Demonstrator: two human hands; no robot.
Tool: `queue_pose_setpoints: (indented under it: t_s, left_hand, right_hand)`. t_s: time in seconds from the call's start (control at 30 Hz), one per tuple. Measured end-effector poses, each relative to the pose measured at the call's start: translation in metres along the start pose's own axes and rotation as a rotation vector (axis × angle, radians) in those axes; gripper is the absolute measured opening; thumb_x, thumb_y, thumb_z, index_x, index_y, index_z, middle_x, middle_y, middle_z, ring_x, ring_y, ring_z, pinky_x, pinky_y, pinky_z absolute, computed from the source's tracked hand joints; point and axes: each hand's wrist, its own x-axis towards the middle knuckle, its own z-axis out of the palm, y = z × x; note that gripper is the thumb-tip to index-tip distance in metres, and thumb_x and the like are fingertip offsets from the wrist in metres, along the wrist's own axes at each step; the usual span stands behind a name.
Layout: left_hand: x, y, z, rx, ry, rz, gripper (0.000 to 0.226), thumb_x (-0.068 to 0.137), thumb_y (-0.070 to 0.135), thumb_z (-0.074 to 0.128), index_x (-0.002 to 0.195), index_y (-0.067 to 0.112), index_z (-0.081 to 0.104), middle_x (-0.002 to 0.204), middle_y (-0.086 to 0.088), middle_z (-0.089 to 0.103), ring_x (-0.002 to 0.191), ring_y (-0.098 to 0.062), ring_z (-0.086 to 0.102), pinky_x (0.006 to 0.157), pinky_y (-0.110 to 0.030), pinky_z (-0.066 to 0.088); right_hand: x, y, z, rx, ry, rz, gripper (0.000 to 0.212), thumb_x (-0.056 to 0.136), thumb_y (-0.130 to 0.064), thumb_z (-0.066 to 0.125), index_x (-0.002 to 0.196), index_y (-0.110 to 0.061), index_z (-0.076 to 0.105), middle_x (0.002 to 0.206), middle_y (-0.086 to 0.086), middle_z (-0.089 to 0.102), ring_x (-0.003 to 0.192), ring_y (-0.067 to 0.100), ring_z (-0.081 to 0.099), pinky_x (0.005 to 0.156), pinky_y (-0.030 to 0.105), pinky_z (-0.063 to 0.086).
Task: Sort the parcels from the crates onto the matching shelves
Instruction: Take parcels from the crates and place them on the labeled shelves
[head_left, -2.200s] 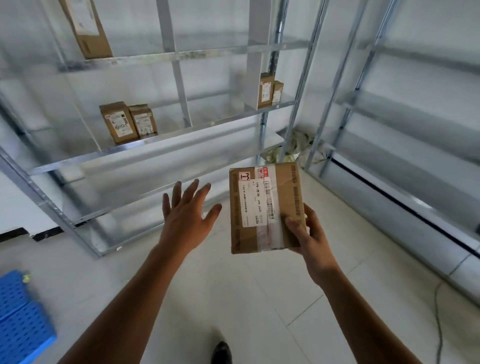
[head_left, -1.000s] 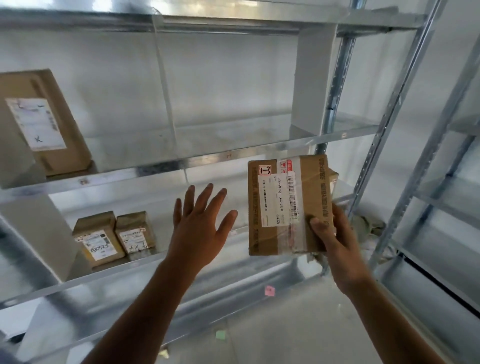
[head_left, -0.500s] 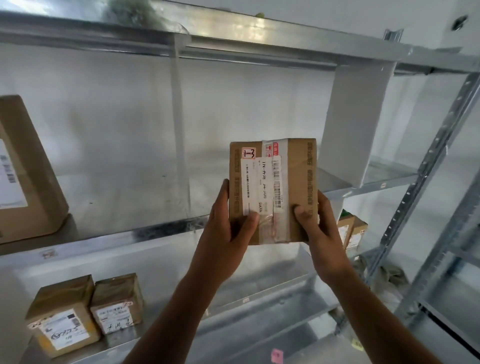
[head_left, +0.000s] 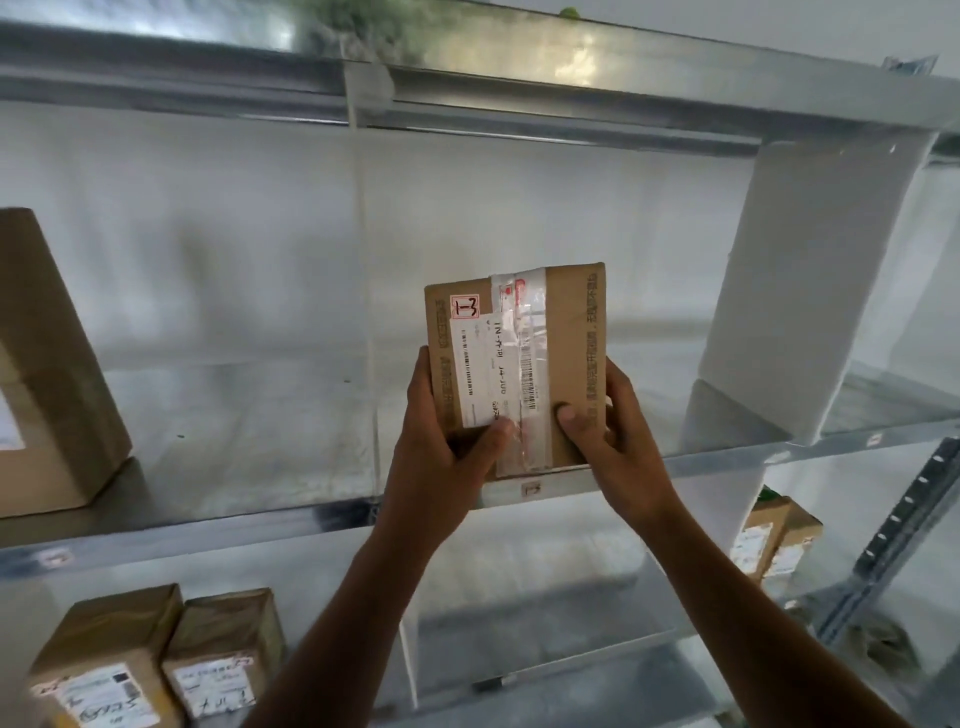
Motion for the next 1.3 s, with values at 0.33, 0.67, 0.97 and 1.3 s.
queue_pose_setpoints:
  t_s: [0.33, 0.67, 0.97, 1.3]
  left_hand:
    - [0.030, -0.051, 0.015, 0.218, 0.076, -0.167, 0.090, 0.085, 0.015, 0.082, 0.148, 0.047, 0.026, 0.135, 0.030, 0.050, 0.124, 0.013, 0.050, 0.073, -0.012, 0.054]
    - [0.031, -0.040, 0.021, 0.352, 0.130, -0.304, 0.097, 0.081, 0.023, 0.085, 0.155, 0.034, 0.023, 0.131, 0.030, 0.056, 0.119, 0.005, 0.060, 0.096, -0.035, 0.057]
    - [-0.116, -0.022, 0.044, 0.888, 0.293, -0.254, 0.074, 0.093, 0.068, 0.049, 0.156, 0.037, 0.027, 0.163, 0.015, 0.028, 0.153, -0.012, 0.023, 0.117, -0.038, 0.027]
    - [-0.364, 0.005, -0.008, 1.084, 0.091, -0.846, 0.075, 0.094, 0.076, 0.028, 0.160, 0.043, 0.018, 0.171, 0.011, 0.005, 0.158, -0.022, -0.010, 0.127, -0.054, 0.000]
  right_hand:
    - [0.066, 0.060, -0.010, -0.243, -0.252, 0.076, 0.091, 0.083, -0.056, 0.074, 0.156, -0.038, 0.022, 0.152, -0.008, 0.052, 0.135, 0.021, 0.056, 0.103, 0.041, 0.054]
    - [0.072, 0.085, -0.011, -0.277, -0.251, 0.011, 0.086, 0.089, -0.053, 0.075, 0.155, -0.039, 0.022, 0.159, -0.007, 0.046, 0.138, 0.022, 0.054, 0.101, 0.036, 0.055]
    - [-0.049, 0.099, -0.030, -0.602, -0.307, -0.335, 0.059, 0.103, -0.054, 0.043, 0.149, -0.018, 0.050, 0.160, 0.008, 0.046, 0.157, 0.025, 0.027, 0.127, 0.049, 0.020]
    - [-0.236, 0.098, 0.063, -0.569, -0.953, -0.187, 0.072, 0.101, -0.067, 0.023, 0.161, -0.029, 0.033, 0.172, -0.001, 0.023, 0.161, 0.016, 0.005, 0.131, 0.047, 0.002]
